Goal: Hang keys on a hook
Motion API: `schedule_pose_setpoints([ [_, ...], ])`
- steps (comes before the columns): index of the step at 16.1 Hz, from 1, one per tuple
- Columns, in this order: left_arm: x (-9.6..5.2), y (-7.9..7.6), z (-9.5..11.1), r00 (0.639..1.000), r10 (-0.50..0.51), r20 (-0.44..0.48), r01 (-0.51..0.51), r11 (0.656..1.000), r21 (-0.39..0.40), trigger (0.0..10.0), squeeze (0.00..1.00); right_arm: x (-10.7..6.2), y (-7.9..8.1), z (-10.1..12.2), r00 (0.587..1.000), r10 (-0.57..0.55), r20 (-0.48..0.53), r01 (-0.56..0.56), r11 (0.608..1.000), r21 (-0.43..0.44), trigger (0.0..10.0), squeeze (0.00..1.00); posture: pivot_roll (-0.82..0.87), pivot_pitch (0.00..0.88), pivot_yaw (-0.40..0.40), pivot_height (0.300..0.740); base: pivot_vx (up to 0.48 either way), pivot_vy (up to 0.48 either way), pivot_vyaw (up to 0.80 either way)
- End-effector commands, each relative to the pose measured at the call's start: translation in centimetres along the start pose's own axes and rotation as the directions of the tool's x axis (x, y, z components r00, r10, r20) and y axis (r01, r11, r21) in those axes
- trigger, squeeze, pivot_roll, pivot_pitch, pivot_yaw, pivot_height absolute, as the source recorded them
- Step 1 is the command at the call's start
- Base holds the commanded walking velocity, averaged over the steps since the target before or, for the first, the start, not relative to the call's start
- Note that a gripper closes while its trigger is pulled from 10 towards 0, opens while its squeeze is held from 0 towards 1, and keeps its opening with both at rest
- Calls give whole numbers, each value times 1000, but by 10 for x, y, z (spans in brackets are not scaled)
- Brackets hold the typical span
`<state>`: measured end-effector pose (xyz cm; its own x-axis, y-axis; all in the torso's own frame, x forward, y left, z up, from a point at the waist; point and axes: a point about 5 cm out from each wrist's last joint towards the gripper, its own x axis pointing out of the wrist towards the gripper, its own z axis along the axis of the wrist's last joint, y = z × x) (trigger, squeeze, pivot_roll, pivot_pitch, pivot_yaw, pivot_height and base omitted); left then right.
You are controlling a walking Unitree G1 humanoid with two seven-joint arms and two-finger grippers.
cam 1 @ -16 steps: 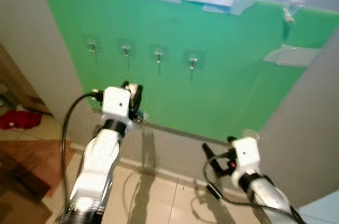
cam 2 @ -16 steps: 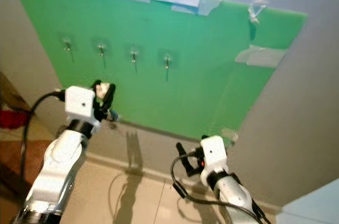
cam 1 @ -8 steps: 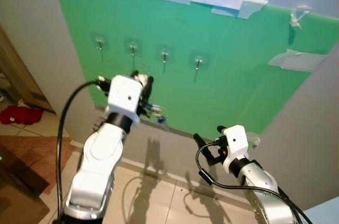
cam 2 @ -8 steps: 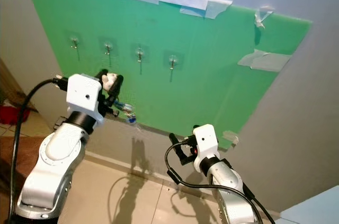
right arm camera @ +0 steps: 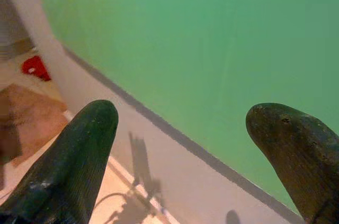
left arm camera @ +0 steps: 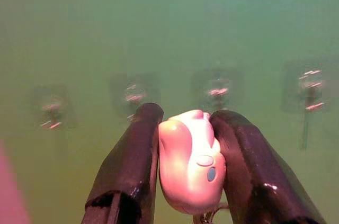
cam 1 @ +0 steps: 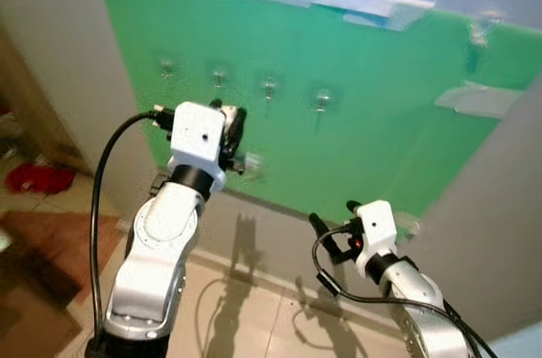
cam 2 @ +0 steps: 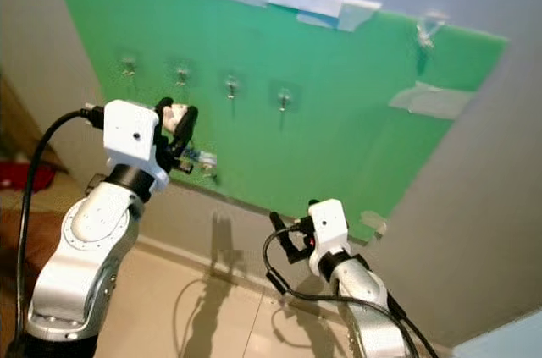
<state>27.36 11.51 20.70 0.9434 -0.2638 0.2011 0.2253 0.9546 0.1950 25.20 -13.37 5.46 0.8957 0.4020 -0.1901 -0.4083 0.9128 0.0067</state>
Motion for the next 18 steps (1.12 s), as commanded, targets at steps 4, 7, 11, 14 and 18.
schedule_pose_setpoints([
  [4, 2, -6, 4, 1000, -22, 0, 22, 1000, 1, 0, 0, -2, -1, 2, 1000, -7, 3, 8, 1000, -14, 10000, 0, -46, 0, -14, 740, 0, -236, 800],
  [7, 3, -7, 4, 1000, -29, 4, 29, 1000, -1, 0, 0, -2, -2, 1, 1000, -17, 0, 17, 1000, -9, 10000, 0, -49, 0, -14, 740, 0, -314, 798],
  [11, 6, -4, 0, 1000, -17, -12, 17, 1000, 3, 0, 0, -4, -4, 2, 1000, -29, 1, 29, 1000, -6, 10000, 0, -64, 0, -8, 740, 0, 0, 197],
  [14, 8, -6, -2, 1000, -16, -20, 17, 1000, 19, 0, 0, -6, -4, 1, 999, -33, 0, 33, 999, -5, 10000, 0, -76, 0, -4, 740, 0, 0, 0],
  [18, 22, 1, -4, 999, 16, -35, -15, 999, 35, 0, 0, -8, -5, 3, 1000, -29, 1, 29, 1000, -10, 10000, 0, -85, 0, -16, 740, 0, 0, 0],
])
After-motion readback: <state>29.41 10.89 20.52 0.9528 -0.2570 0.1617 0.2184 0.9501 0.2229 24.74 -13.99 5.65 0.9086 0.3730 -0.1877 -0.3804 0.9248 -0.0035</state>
